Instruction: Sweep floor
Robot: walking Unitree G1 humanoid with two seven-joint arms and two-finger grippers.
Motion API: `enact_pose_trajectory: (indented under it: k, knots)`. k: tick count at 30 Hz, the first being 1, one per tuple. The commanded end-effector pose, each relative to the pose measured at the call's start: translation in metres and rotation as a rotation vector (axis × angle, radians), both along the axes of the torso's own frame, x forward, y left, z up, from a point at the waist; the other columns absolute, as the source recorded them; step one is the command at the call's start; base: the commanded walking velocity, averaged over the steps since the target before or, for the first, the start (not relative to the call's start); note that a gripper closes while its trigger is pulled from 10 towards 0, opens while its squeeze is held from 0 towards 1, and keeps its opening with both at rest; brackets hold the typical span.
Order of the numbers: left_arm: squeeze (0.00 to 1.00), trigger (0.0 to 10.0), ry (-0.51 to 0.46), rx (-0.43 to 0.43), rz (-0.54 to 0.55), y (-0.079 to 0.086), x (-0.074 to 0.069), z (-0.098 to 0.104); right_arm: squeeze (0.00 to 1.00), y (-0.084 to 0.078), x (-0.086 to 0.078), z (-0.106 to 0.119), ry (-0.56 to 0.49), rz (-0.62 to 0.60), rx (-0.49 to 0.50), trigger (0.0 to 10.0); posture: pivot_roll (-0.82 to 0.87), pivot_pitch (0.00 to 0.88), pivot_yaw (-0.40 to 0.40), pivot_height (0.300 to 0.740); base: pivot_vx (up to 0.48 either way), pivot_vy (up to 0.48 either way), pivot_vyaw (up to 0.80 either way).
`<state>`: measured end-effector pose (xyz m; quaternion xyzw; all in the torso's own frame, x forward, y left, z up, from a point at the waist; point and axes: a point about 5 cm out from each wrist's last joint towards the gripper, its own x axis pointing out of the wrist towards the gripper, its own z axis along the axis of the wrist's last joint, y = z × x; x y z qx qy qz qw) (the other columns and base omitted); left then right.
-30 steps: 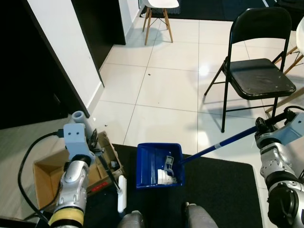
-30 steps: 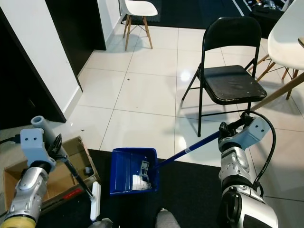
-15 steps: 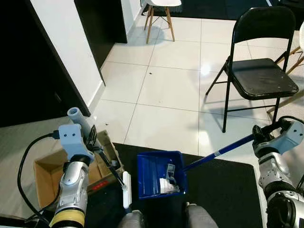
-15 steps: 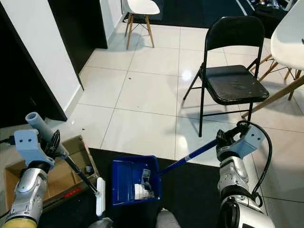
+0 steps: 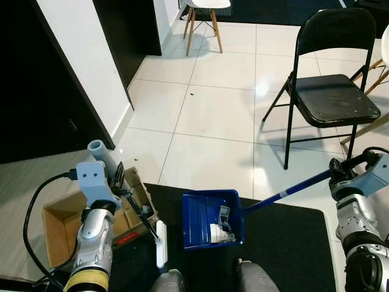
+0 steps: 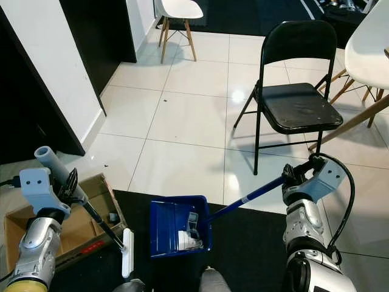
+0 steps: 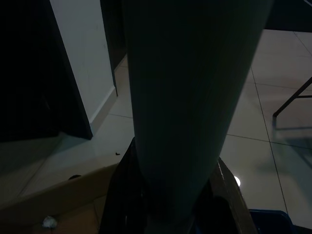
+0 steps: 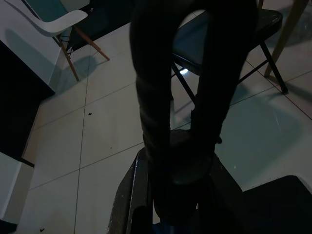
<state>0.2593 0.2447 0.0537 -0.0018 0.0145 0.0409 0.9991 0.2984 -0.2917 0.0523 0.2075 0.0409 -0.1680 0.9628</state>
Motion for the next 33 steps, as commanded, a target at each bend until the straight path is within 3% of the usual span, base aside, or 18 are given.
enact_pose_trajectory:
  k: [1,33]
  knots:
    - [0.00,10.0,-0.029,0.019,-0.001,0.0022,-0.0017,0.0034,0.00,-0.0044,-0.0010,0.0033,-0.032,-0.026,0.013,10.0,-0.01,0.075,-0.001,0.740,0.000,0.247,0.00]
    - [0.00,10.0,-0.052,0.045,-0.025,0.0028,-0.0031,0.0067,0.00,0.0004,-0.0020,-0.0005,-0.027,-0.019,0.023,10.0,0.00,0.078,-0.001,0.740,0.000,0.374,0.00]
